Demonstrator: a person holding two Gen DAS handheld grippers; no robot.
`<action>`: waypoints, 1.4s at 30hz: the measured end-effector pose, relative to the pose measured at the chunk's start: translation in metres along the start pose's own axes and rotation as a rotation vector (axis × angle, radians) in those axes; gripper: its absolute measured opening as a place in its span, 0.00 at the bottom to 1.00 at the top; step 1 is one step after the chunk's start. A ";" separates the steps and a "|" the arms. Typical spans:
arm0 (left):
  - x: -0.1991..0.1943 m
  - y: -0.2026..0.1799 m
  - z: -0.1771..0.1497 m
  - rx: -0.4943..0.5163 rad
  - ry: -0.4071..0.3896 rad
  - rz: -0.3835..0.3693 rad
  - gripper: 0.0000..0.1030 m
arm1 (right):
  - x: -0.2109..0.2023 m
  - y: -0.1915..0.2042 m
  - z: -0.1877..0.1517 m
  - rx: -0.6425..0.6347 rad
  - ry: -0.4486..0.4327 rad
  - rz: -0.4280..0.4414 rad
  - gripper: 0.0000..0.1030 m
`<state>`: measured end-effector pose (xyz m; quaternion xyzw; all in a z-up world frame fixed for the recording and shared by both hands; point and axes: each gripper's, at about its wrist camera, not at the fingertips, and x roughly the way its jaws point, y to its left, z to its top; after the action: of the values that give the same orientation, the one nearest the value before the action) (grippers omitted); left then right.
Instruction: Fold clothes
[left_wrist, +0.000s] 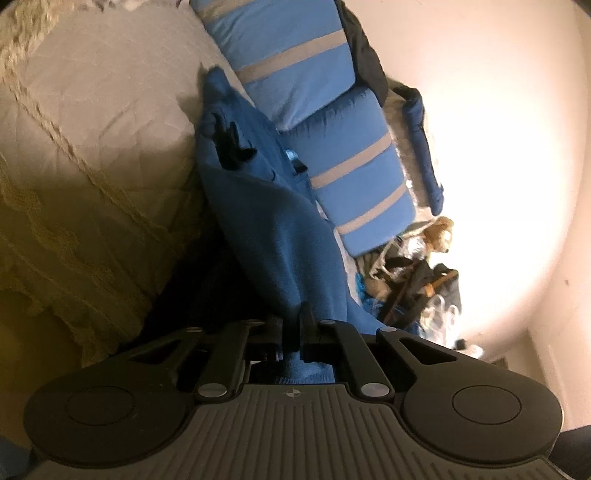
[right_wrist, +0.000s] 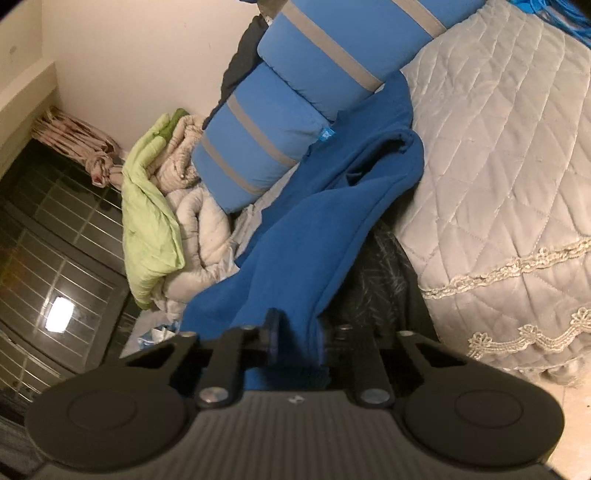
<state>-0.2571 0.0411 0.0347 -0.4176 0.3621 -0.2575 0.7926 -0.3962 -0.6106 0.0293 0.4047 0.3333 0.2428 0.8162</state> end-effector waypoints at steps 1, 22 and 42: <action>-0.002 -0.005 0.000 0.011 -0.018 0.011 0.06 | -0.001 0.003 0.000 -0.009 -0.001 0.002 0.07; -0.030 -0.093 0.029 0.145 -0.308 0.049 0.05 | -0.031 0.086 0.057 -0.023 -0.334 0.067 0.05; -0.035 -0.106 0.038 0.162 -0.332 0.093 0.05 | -0.039 0.114 0.051 -0.033 -0.405 0.025 0.05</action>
<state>-0.2593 0.0290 0.1516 -0.3720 0.2232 -0.1766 0.8835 -0.3987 -0.5988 0.1598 0.4360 0.1533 0.1720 0.8700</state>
